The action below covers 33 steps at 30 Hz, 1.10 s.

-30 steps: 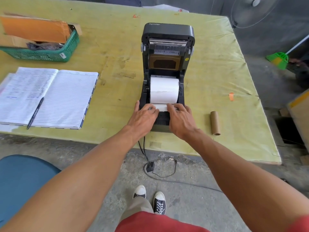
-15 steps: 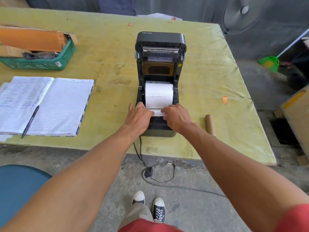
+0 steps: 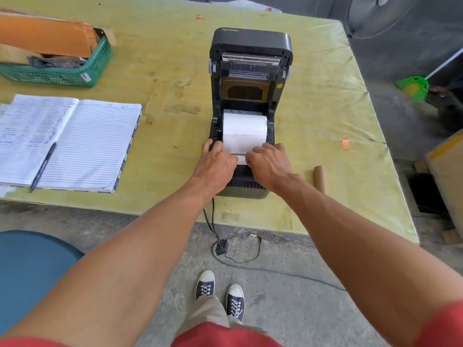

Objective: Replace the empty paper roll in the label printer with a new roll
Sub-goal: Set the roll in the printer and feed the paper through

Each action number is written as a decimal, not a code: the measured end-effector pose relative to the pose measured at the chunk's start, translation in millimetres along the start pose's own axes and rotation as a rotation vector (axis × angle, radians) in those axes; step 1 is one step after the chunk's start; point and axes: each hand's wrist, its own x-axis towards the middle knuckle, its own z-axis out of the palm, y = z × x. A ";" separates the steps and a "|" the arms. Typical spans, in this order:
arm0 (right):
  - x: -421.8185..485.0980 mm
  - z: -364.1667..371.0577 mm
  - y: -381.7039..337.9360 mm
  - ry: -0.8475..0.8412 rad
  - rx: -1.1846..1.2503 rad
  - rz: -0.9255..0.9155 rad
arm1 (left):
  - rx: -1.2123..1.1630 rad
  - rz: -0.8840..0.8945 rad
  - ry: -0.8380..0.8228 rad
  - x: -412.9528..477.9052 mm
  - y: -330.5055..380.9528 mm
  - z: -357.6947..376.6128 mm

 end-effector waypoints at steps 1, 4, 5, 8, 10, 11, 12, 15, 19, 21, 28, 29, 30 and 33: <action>-1.9 0.8 -1.6 0.006 -0.010 0.000 | 0.009 0.008 0.001 -0.2 -0.1 0.6; -7.2 3.3 -5.3 0.000 -0.031 -0.006 | 0.032 0.032 0.008 -3.1 -0.9 3.7; -9.1 4.0 -5.9 -0.004 -0.034 -0.011 | 0.031 0.038 0.013 -5.0 -1.5 5.4; -14.5 4.8 -7.2 -0.011 -0.027 -0.019 | 0.026 0.043 0.038 -12.2 -2.2 8.6; -17.2 3.2 -8.8 -0.030 -0.010 -0.013 | 0.016 0.046 0.044 -15.5 -1.9 7.7; -18.3 1.9 -9.6 -0.044 -0.002 -0.008 | 0.012 0.050 0.043 -16.9 -1.9 6.9; -19.6 0.8 -10.5 -0.059 0.006 -0.005 | 0.012 0.053 0.040 -18.7 -1.8 6.2; -23.3 -3.0 -12.2 -0.084 0.048 0.004 | 0.002 0.051 0.043 -26.5 -2.1 5.5; -29.8 -7.7 -15.8 -0.097 0.095 0.002 | -0.007 0.071 0.061 -37.0 -1.8 2.4; -34.5 -8.5 -17.6 -0.109 0.113 -0.002 | -0.001 0.097 0.067 -42.5 -2.1 1.6; -47.8 -10.9 -20.0 -0.103 0.156 -0.019 | -0.041 0.136 0.047 -57.2 -7.6 6.7; -49.1 -12.1 -20.3 -0.107 0.159 -0.021 | -0.027 0.144 0.027 -58.2 -9.5 6.0; -50.6 -12.8 -20.3 -0.112 0.160 -0.019 | -0.015 0.148 0.013 -59.0 -10.9 4.5; -55.4 -10.5 -21.1 -0.126 0.165 -0.031 | -0.044 0.148 0.011 -58.2 -12.5 -0.8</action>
